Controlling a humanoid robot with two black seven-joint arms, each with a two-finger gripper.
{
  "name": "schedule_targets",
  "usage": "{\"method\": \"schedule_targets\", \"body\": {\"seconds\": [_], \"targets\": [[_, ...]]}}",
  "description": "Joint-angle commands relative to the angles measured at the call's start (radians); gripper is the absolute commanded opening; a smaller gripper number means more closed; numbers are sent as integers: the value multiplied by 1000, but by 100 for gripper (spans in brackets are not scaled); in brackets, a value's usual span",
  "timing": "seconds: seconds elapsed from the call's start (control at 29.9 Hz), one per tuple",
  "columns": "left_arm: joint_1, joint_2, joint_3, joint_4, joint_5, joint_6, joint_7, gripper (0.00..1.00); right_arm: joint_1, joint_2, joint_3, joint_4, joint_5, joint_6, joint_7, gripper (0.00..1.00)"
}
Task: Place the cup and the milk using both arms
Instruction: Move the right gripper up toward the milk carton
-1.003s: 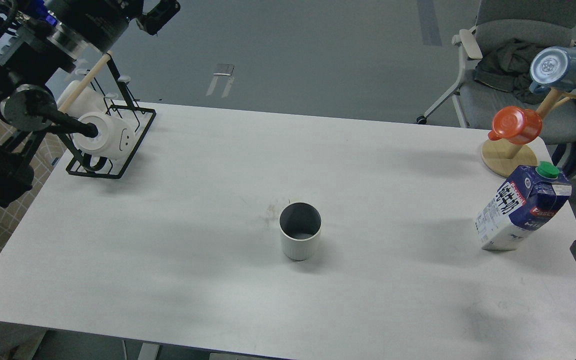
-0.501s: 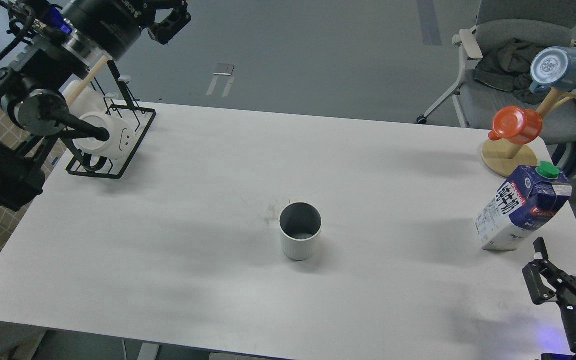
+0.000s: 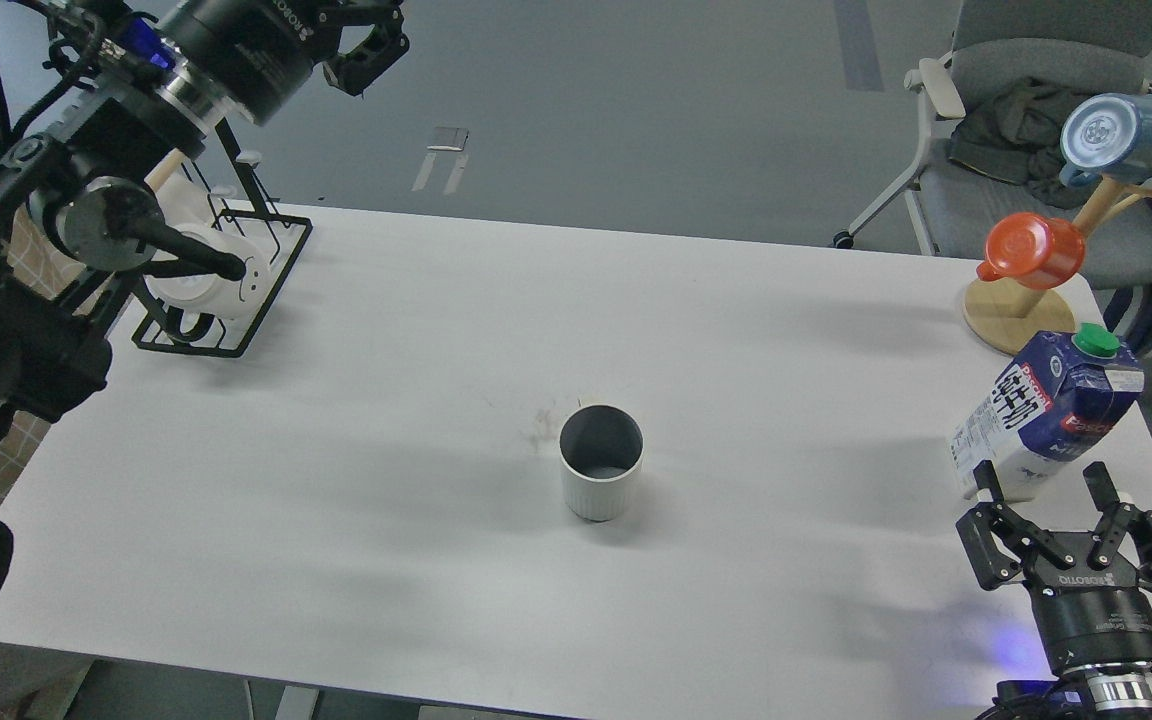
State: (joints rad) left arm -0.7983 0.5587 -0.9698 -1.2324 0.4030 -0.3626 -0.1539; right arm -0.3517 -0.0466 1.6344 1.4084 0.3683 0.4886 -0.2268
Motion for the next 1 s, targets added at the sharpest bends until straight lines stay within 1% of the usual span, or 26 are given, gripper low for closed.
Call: {"method": "schedule_targets", "body": {"seconds": [0.0,0.07,0.1,0.13,0.33,0.47,0.77,0.97], "targets": [[2,1,-3,-1,0,2,0,98,-3,-6,24,43,1,0,-2,100],[2,1,-4,-1,0,2,0,98,-3,-4,47,57,1,-7,-2,100],[2,1,-6,-1,0,2,0,98,0,-1,58,67,1,-48,0,100],[2,1,-6,-1,0,4,0,98,2,1,64,72,1,-64,1,100],[4,9,-9,-10,-1,7,0,98,5,4,91,69,1,-113,1,100],[7,6,-7,-13,-1,8,0,98,26,4,93,63,0,-176,3,100],[8,6,-1,-13,0,17,0,98,97,-4,87,41,-5,-185,0,100],[8,9,-7,-13,0,17,-1,98,108,-1,88,41,-6,-186,0,100]]}}
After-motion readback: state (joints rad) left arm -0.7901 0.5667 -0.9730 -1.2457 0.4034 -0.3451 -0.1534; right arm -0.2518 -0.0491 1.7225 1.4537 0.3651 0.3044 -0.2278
